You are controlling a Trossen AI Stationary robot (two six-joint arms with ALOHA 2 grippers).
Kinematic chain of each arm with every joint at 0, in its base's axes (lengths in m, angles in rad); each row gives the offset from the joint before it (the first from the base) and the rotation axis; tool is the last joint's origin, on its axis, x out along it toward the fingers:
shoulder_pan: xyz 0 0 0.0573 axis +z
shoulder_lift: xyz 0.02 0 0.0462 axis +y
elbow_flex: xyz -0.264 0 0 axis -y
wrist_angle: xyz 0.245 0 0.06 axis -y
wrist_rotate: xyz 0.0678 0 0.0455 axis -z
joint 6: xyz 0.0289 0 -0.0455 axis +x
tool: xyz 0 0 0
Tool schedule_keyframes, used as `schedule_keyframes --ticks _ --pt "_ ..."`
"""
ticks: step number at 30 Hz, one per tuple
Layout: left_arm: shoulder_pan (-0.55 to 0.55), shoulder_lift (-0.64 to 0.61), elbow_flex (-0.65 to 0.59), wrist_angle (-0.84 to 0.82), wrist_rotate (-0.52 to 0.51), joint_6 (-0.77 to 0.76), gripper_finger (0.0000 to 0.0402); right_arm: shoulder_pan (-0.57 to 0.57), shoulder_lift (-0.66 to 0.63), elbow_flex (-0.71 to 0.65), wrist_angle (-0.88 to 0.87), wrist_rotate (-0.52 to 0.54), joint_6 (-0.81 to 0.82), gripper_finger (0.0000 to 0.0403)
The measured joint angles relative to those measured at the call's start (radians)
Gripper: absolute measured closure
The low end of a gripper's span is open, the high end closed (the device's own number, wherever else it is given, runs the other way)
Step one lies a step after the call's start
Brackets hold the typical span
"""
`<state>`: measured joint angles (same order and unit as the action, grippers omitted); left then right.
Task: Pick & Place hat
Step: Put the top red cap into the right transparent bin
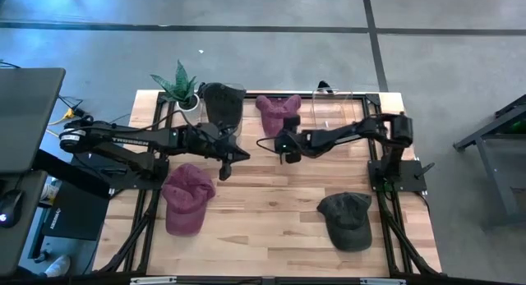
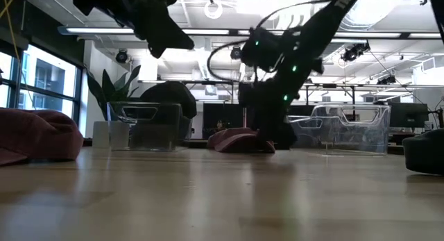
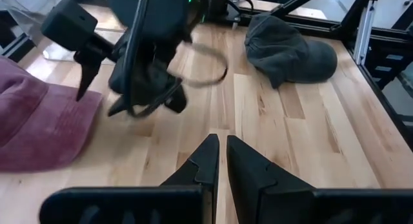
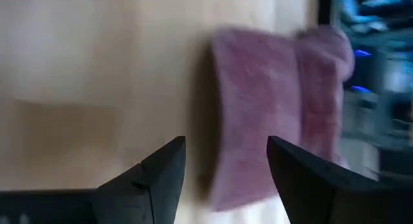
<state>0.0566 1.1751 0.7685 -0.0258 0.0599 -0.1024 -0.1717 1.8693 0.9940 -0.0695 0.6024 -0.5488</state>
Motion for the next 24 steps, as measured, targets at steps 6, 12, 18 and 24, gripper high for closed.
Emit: schedule_keyframes --ticks 6,12,18,24 --pt "0.0 0.0 0.0 0.001 -0.002 0.0 0.0376 -0.012 0.077 0.001 0.14 0.088 -0.07 0.0212" --pt "0.001 0.0 0.0 -0.001 0.056 -0.005 0.0376 -0.04 0.107 0.0 0.216 0.15 -0.057 0.0288" --pt "0.002 0.037 0.001 0.021 0.079 0.002 0.0376 -0.046 0.102 0.003 0.268 0.243 -0.037 0.039" --pt "0.002 0.036 0.001 0.059 -0.043 -0.007 0.0376 0.054 0.07 -0.006 0.281 0.319 -0.047 0.0394"
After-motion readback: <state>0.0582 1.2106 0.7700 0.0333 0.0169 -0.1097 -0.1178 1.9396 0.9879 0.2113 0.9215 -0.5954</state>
